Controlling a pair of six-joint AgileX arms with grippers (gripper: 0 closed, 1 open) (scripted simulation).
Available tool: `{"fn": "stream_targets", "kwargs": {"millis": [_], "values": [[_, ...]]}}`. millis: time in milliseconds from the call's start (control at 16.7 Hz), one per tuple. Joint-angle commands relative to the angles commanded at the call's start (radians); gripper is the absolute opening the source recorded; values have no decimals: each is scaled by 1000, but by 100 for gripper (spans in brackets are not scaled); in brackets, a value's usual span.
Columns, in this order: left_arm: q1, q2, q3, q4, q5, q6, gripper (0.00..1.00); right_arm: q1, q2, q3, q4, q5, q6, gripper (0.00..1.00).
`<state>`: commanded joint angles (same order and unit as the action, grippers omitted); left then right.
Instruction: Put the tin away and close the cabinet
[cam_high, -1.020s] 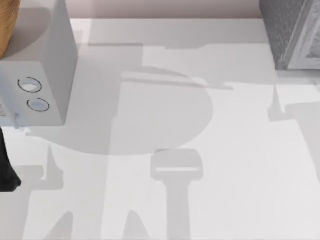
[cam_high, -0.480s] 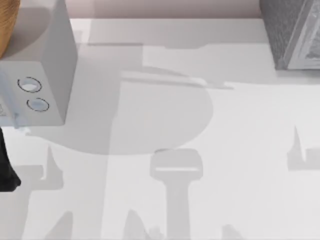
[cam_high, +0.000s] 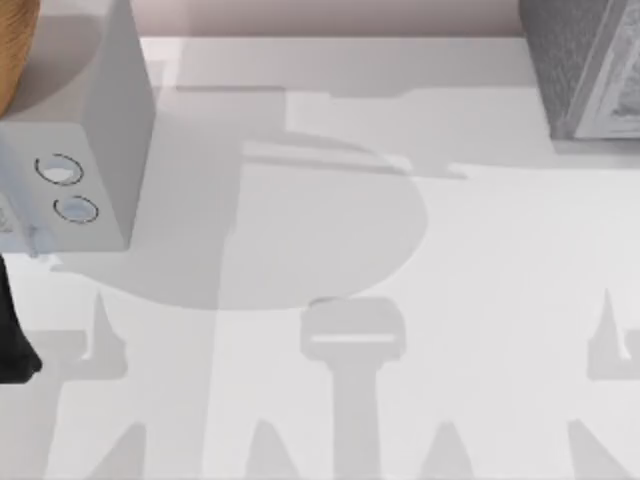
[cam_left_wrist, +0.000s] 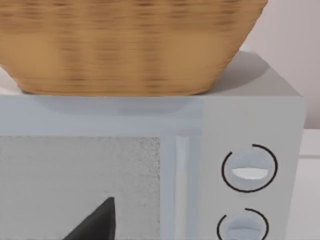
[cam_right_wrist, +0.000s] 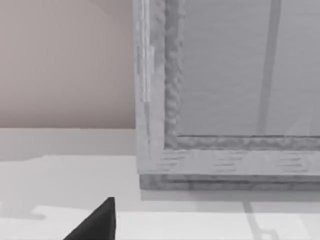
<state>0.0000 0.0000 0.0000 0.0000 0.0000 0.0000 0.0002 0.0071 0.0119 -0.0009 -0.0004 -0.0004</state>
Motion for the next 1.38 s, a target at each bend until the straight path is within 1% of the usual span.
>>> {"fn": "stream_targets", "kwargs": {"millis": [480,660,780,960,1380], "values": [[0,0,0,0,0,0,100,1,-3,-10,0,0,0,100],[0,0,0,0,0,0,100,-40,59,4,49,-40,1,100],[0,0,0,0,0,0,100,-98,147,25,118,-98,3,100],[0,0,0,0,0,0,100,-220,332,69,262,-218,6,100],[0,0,0,0,0,0,100,-590,890,201,697,-582,15,100]]}}
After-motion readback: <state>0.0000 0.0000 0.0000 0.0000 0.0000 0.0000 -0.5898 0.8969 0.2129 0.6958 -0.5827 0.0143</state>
